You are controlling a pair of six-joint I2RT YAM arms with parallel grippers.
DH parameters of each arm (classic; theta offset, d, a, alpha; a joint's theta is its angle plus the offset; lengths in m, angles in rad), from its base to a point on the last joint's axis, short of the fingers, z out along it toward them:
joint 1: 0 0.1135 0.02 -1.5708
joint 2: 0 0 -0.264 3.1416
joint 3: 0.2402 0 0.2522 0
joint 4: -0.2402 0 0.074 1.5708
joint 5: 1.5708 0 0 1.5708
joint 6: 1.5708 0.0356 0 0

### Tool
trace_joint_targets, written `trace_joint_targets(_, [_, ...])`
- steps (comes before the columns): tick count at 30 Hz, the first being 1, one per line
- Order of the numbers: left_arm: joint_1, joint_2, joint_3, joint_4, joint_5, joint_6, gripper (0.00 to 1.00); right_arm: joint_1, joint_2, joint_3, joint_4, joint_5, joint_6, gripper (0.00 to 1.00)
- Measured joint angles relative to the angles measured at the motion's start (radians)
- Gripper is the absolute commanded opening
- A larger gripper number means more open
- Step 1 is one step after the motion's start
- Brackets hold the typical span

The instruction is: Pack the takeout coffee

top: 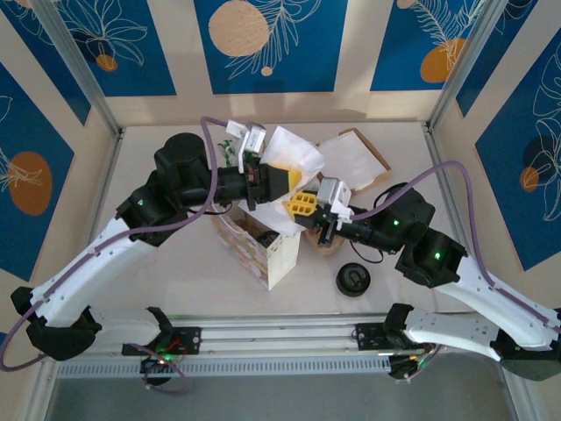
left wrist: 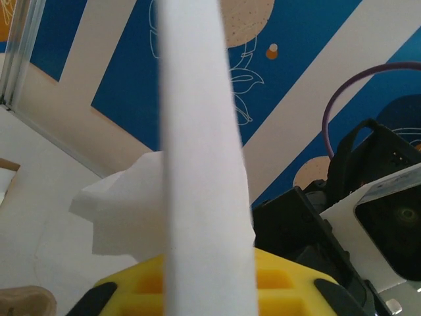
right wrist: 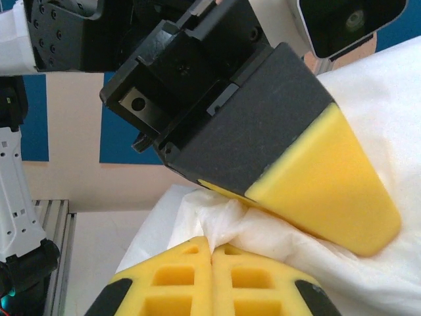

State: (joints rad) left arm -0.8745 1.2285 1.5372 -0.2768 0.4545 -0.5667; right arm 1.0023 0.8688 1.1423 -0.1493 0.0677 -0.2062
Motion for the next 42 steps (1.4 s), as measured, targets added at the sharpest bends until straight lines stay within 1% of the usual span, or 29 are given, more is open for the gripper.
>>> trace_joint_targets(3, [-0.001, -0.005, 0.001, -0.011, -0.018, 0.005, 0.05, 0.000, -0.001, 0.000, -0.006, 0.012, -0.004, 0.25])
trace_joint_targets(5, [-0.001, -0.011, 0.005, -0.031, -0.034, 0.021, 0.04, 0.000, -0.006, 0.000, -0.012, 0.019, -0.004, 0.44])
trace_joint_targets(6, [-0.001, -0.013, 0.010, -0.040, -0.040, 0.028, 0.04, 0.000, -0.009, 0.000, -0.018, 0.023, -0.003, 0.49])
trace_joint_targets(9, [-0.001, -0.017, 0.043, -0.087, -0.076, 0.080, 0.03, 0.000, -0.029, 0.000, -0.032, 0.031, 0.000, 0.56])
trace_joint_targets(10, [-0.002, -0.016, 0.064, -0.116, -0.098, 0.108, 0.03, 0.000, -0.040, -0.005, -0.035, 0.034, 0.002, 0.57])
trace_joint_targets(12, [-0.002, -0.015, 0.115, -0.183, -0.153, 0.181, 0.00, 0.000, -0.074, -0.019, -0.046, 0.039, 0.005, 0.57])
trace_joint_targets(17, [-0.004, 0.016, 0.289, -0.402, -0.372, 0.423, 0.00, 0.000, -0.169, -0.055, -0.107, 0.082, 0.032, 0.58])
trace_joint_targets(20, [-0.004, 0.041, 0.329, -0.509, -0.470, 0.569, 0.00, 0.000, -0.223, -0.077, -0.143, 0.114, 0.049, 0.58])
trace_joint_targets(23, [-0.004, 0.075, 0.331, -0.596, -0.521, 0.692, 0.00, 0.000, -0.267, -0.100, -0.166, 0.143, 0.063, 0.58])
trace_joint_targets(26, [-0.004, 0.119, 0.330, -0.653, -0.548, 0.811, 0.00, -0.001, -0.287, -0.116, -0.190, 0.163, 0.078, 0.58])
trace_joint_targets(31, [-0.004, 0.155, 0.313, -0.674, -0.558, 0.972, 0.00, -0.001, -0.290, -0.124, -0.232, 0.177, 0.103, 0.58])
trace_joint_targets(38, [0.000, 0.163, 0.298, -0.684, -0.464, 1.123, 0.00, -0.001, -0.290, -0.124, -0.263, 0.188, 0.118, 0.58])
trace_joint_targets(42, [0.016, 0.167, 0.283, -0.712, -0.411, 1.177, 0.00, -0.001, -0.290, -0.124, -0.264, 0.189, 0.121, 0.59])
